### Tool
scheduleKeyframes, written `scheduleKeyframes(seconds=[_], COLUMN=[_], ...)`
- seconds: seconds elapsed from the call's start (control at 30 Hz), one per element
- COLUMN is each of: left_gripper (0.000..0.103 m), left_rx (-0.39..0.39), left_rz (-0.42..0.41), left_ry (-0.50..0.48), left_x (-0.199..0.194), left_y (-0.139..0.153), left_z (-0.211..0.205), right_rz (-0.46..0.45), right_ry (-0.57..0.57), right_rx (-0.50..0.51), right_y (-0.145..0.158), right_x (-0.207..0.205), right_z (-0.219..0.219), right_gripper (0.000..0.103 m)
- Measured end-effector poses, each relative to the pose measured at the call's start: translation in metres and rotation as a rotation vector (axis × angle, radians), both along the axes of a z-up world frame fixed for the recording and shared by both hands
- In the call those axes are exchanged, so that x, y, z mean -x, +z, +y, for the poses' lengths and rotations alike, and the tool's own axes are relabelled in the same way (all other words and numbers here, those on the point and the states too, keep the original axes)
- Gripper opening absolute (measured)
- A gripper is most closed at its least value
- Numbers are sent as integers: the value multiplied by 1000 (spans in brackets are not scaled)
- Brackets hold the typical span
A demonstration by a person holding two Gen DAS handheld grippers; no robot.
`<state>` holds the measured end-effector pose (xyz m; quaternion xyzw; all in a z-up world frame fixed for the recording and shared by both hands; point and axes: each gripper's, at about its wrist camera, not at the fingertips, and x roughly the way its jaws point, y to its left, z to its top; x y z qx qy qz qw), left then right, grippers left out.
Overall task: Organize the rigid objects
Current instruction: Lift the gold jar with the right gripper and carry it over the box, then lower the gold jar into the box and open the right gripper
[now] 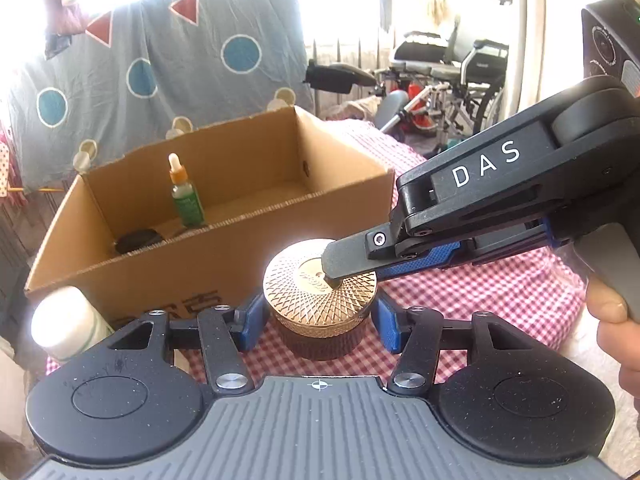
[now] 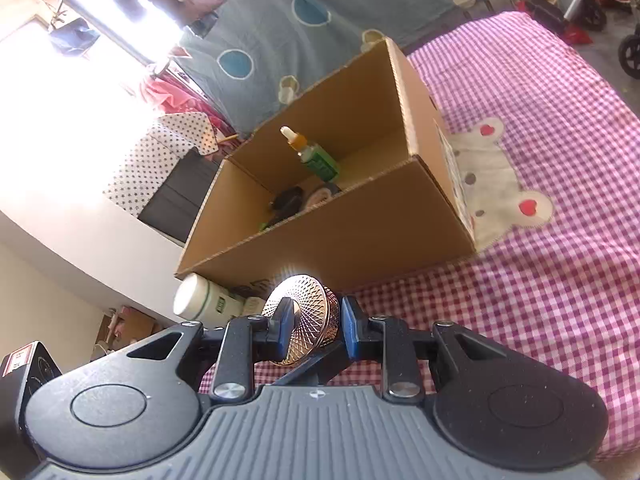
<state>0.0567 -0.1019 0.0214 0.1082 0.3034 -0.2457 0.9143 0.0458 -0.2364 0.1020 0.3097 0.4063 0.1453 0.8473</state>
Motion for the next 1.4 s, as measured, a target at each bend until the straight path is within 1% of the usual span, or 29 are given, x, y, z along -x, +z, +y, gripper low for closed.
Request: scheduleKeyframes(seconds=[0.17,0.27,0.37,0.43,0.5,0.57,0.63,0.73,0.9,1.03,1.13,1.33,1.4], left_gripper=[55,55,55,55,55,55,55,55,55,55,56,56,60], left_rx=[23,12,10,7,13,30,52,67,34,26,29,25,32], left_rz=[-71,-105,-105,-71,-9,81,173,270,377,444,483,479,478], left_ry=[32,56,97,119,135,149,167,188,202,211,215,194,182], left_x=[-16,-33,-58,-76,-96,-114,-132,-152,-169,-176,-181,-181,-179], left_y=[39,56,63,62,56,45,32,13,-6,-17,-23,-24,-22], left_z=[13,14,14,14,14,21,25,27,25,26,24,23,25], right_rz=[-98,-127,-122,-97,-67,-20,33,121,240,287,297,280,260], right_ry=[34,67,95,107,122,142,161,176,201,225,241,241,235], right_rx=[13,26,33,47,83,123,139,133,122,147,187,211,215], right_y=[40,58,66,64,58,46,31,9,-21,-33,-38,-36,-33], right_x=[-22,-48,-81,-103,-122,-141,-157,-176,-196,-203,-208,-208,-205], right_z=[12,20,25,29,35,40,42,40,38,41,46,45,45], right_gripper=[29,29,29,29,30,30,31,31,31,32,32,32,34])
